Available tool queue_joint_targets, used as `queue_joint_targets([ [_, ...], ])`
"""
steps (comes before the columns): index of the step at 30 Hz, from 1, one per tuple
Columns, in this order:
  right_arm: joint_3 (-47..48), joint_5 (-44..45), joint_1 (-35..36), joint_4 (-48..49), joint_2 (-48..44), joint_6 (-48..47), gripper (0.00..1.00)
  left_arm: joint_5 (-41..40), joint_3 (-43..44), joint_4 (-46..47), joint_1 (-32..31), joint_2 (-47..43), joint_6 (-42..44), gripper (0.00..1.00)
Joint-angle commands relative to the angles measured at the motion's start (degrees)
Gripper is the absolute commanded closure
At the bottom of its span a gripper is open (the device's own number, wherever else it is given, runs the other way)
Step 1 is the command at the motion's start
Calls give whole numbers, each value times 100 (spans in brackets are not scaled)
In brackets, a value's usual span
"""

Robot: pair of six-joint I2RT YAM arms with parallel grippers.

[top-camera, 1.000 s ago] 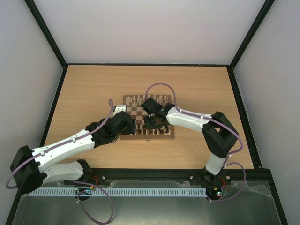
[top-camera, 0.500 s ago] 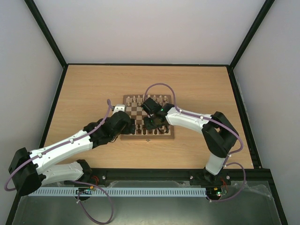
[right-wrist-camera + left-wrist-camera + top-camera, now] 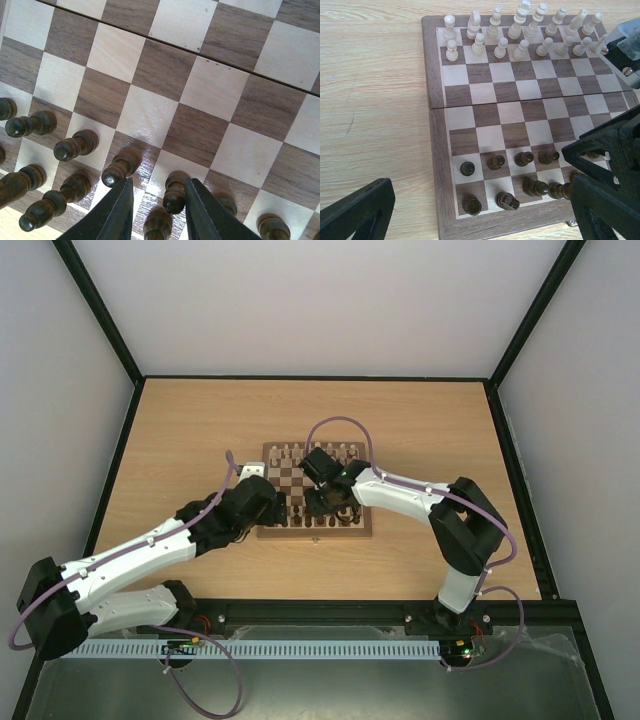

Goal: Set up the chess pieces on the board
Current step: Adjust the chess piece on the chessboard.

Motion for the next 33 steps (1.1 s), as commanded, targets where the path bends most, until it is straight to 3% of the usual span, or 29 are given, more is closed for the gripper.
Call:
queue_joint_targets([
  [1,102,45,34,-239,68,24,71,-2,-39,-37,41,-63,86,1],
  [8,77,374,25,-283,-202,83,66,-17,-32,-52,51,-122,54,1],
  [12,-17,581,23,-286,-624,140,52,6,11,-55,51,-171,-27,1],
  [14,-98,703,25,-300,-912,184,38,-24,22,-59,52,-246,-101,1],
  [17,-272,906,25,-335,-1410,252,4,-186,40,-153,49,-395,-269,1],
  [18,-352,934,25,-333,-1609,258,1,-291,40,-226,48,-447,-344,1],
  [26,-1162,1574,25,-126,-3298,298,1,-733,-273,-278,58,-1167,-781,1],
  [29,-1794,2066,25,177,-3815,85,1,-1058,-294,-6,60,-1173,-588,1],
  [33,-2157,2914,-270,318,-4167,259,1,-1296,-483,919,69,-1108,314,1],
])
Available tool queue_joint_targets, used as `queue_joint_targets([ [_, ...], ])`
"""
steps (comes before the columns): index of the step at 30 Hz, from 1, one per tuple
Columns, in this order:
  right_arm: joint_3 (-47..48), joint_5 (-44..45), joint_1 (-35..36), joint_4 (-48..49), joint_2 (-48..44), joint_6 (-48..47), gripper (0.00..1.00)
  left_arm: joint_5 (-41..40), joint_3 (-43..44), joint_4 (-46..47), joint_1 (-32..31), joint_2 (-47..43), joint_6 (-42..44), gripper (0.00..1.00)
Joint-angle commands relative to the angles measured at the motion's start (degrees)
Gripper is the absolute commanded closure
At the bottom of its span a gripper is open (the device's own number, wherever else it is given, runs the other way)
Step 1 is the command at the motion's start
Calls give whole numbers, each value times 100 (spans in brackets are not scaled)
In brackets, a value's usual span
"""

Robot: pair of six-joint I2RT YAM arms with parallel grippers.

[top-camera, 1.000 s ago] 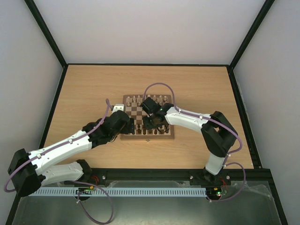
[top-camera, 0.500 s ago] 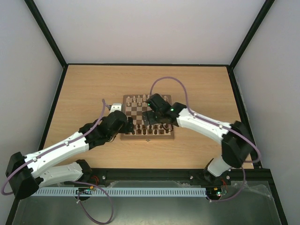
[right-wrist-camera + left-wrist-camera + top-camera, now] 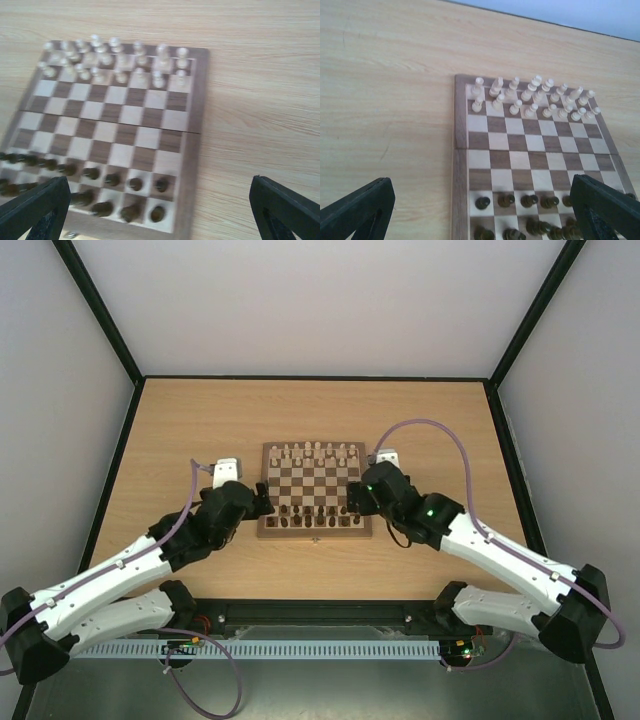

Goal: Set up the chess pieces on the board
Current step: Adjust the chess piece on the chessboard, then reset both arms

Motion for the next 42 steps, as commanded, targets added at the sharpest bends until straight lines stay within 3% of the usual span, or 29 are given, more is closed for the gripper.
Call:
queue_joint_targets([
  [1,-550,798,-494,405,-419,-21,1,-500,-242,1094,63,55,956,1],
  [4,-976,493,-1311,994,-851,-52,1,-488,-497,1897,390,9,1397,1],
  [9,-1730,939,-2206,2127,-1291,-573,1,-254,-703,2676,1488,320,1837,1],
  [13,-2496,1184,-2877,3333,-1245,-721,2,-572,-1039,3211,2247,675,2069,1],
  [16,-3047,1150,-3179,4368,-917,-814,1,-154,-1557,4213,2649,856,2484,1],
  [20,-3241,1439,-3419,5278,-143,-887,1,-203,-2067,5458,2844,1224,2820,1],
  [27,-3243,1681,-3695,6458,883,-1311,1,-100,-1872,5911,3302,1748,2892,1],
  [36,-3541,1360,-3971,7676,1569,-1300,1,292,-1630,6299,3710,2242,3133,1],
  [39,-3447,1413,-3982,7806,1745,-1481,1,367,-1808,6506,3775,2156,3301,1],
  [42,-3558,1376,-4067,8418,2047,-1603,2,795,-2393,7363,3967,2214,3574,1],
])
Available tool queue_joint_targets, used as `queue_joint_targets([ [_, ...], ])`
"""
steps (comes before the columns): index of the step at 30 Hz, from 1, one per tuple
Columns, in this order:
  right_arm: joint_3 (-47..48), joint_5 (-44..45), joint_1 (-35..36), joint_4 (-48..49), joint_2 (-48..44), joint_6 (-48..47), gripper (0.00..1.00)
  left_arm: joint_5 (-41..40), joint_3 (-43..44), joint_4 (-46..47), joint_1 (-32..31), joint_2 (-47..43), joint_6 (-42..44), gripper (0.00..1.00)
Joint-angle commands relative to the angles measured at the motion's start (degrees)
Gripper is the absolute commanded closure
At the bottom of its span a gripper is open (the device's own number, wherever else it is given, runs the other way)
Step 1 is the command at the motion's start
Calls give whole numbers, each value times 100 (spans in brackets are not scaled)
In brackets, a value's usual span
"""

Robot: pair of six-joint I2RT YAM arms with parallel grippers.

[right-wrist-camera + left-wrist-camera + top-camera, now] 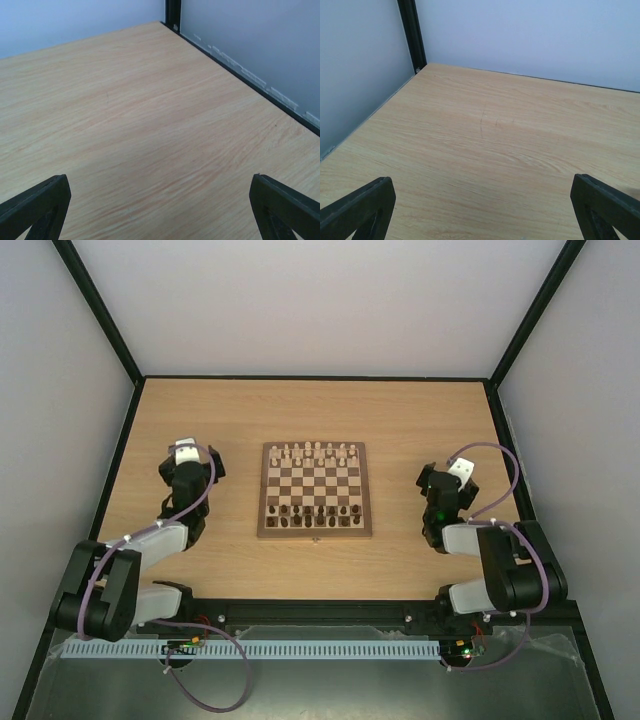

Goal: Set up the chess pieces on the board
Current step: Reset both arms

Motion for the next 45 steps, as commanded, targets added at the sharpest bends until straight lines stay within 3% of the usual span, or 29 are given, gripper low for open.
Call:
queue_joint_targets([
  [1,-1,84,-166,1165,425,-147,1,690,-625,1278,312,128,302,1],
  [5,-43,5,-183,1058,399,-131,1,832,-437,1235,370,519,292,1],
  [10,-634,-701,-185,2107,266,-484,1,925,-245,1269,454,828,277,1],
  [13,-910,-1397,-176,3073,721,-840,1,964,-240,1282,566,855,182,1],
  [15,-725,-1475,-179,2464,592,-823,1,1028,-245,1281,670,853,122,1],
  [18,-630,-1509,-208,2343,635,-797,1,1032,-291,1370,793,834,82,1],
  [21,-578,-1507,-222,2281,655,-788,1,812,-351,1650,885,869,156,1],
  [27,-545,-1526,-234,2302,701,-786,1,1103,-280,2058,1133,1330,147,1],
  [45,-524,-1546,-245,2256,692,-771,1,1363,-423,2385,1018,1363,420,1],
])
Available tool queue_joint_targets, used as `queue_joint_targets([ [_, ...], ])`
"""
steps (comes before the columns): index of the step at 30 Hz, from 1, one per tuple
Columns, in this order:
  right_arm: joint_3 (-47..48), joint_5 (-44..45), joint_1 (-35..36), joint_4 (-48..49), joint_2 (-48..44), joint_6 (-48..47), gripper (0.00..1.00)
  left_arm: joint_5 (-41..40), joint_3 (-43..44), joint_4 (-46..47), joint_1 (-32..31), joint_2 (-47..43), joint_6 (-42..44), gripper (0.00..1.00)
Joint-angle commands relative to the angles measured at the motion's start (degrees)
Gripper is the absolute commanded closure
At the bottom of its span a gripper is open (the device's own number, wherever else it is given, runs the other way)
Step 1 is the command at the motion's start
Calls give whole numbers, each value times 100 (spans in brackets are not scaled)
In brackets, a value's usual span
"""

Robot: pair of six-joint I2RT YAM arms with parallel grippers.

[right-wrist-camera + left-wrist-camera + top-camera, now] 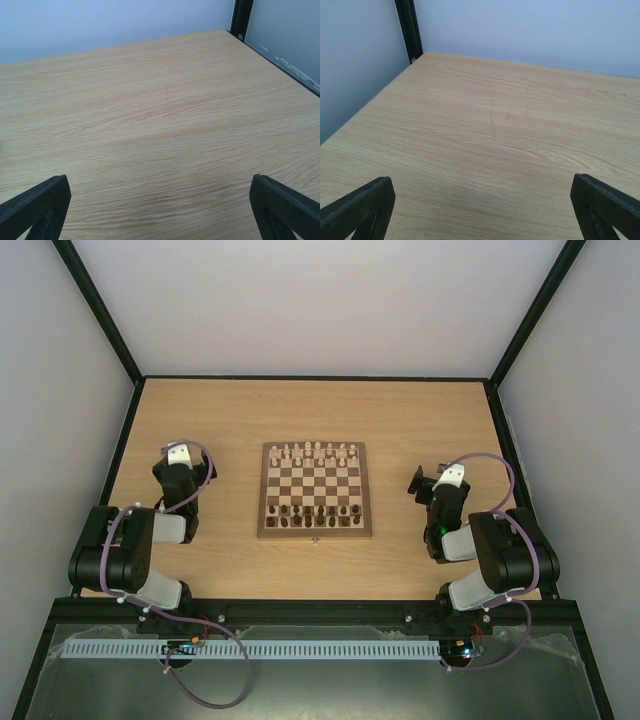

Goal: Set up the chess pieces on the board
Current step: Reset both arms

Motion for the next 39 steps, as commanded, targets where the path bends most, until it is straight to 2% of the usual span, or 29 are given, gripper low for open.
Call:
queue_joint_targets([
  [1,108,62,-24,187,25,-34,1,86,-43,386,-12,-10,58,1],
  [5,112,65,-24,179,18,-36,2,119,-164,632,-9,-22,56,1],
  [7,105,64,-31,182,16,-31,2,360,-706,1985,41,208,158,1],
  [8,107,62,-28,185,20,-28,1,400,-710,1543,48,50,125,1],
  [11,112,64,-30,177,17,-36,2,352,-498,1204,83,75,40,1],
  [12,108,64,-27,174,21,-35,1,355,-543,1468,92,161,74,1],
  [13,114,62,-28,168,20,-32,1,339,-495,1239,80,111,57,1],
  [39,149,3,-76,88,21,-11,1,318,-464,1203,62,97,74,1],
])
